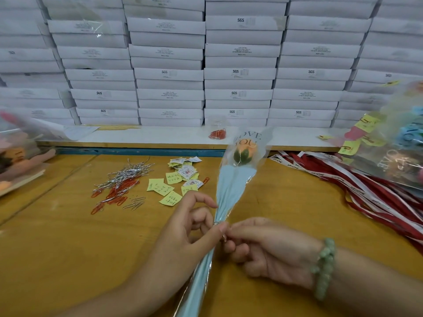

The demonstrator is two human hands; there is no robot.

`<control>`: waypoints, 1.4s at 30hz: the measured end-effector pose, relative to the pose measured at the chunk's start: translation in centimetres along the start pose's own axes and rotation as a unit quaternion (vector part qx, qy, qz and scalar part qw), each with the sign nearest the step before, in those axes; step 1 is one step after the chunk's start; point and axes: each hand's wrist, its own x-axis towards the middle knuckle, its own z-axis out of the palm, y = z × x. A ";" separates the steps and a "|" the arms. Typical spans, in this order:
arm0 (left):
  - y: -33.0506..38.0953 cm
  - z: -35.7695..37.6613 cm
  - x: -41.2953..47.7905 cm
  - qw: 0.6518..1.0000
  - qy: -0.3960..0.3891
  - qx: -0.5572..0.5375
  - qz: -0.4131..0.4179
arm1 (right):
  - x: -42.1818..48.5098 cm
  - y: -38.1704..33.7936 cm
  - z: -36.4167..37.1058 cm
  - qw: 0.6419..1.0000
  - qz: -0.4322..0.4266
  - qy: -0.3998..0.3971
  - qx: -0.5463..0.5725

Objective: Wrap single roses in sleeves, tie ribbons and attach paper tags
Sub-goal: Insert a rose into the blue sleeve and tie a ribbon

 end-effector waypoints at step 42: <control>0.1 0.0 0.0 0.997 -0.052 -0.014 -0.058 | -1.2 -6.6 -16.6 0.267 0.112 0.556 -0.779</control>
